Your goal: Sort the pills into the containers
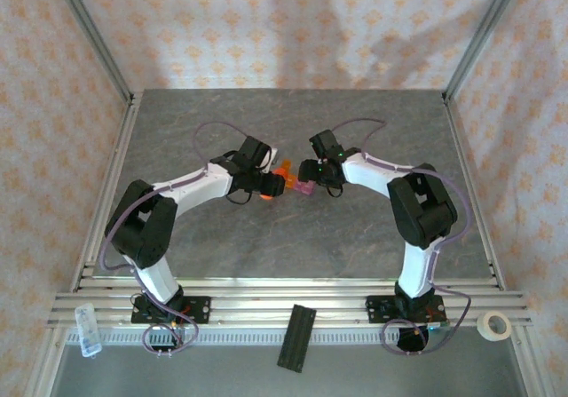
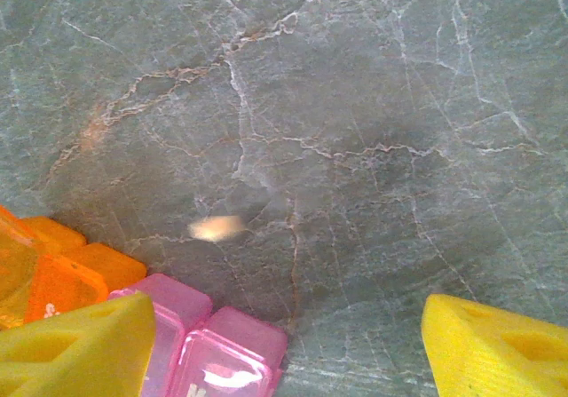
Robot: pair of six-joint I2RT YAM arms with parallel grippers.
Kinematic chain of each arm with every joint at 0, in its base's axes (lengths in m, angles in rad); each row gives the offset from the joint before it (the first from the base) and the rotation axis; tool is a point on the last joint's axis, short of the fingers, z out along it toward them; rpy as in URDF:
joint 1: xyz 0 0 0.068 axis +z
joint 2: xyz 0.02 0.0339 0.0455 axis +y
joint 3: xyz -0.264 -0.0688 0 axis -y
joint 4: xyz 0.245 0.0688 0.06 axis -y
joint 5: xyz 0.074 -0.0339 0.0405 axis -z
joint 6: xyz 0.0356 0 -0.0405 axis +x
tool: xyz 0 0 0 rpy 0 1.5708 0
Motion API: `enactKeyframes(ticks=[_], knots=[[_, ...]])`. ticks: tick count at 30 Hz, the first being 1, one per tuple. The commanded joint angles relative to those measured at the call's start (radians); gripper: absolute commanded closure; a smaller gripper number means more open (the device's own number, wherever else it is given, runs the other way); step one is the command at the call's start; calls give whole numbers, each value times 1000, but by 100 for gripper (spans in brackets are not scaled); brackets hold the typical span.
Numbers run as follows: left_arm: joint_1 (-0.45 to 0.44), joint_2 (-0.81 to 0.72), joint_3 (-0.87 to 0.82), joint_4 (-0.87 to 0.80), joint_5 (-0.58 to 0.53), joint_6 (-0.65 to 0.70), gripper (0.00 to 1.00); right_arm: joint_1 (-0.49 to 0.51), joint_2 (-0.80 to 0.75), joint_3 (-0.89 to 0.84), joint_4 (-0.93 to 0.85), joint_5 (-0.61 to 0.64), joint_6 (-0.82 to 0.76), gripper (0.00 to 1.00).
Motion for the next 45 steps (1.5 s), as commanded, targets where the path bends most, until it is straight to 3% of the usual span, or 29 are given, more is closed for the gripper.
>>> enactKeyframes(ticks=[1, 16, 27, 45], knots=[[8, 15, 34, -43, -10, 29, 100, -6, 9, 21, -12, 13, 11, 22], [20, 7, 10, -9, -11, 20, 100, -7, 16, 17, -7, -2, 7, 22], [26, 30, 74, -91, 12, 28, 100, -6, 37, 10, -5, -1, 6, 22], [26, -19, -25, 23, 25, 33, 100, -7, 32, 1, -3, -6, 12, 22]])
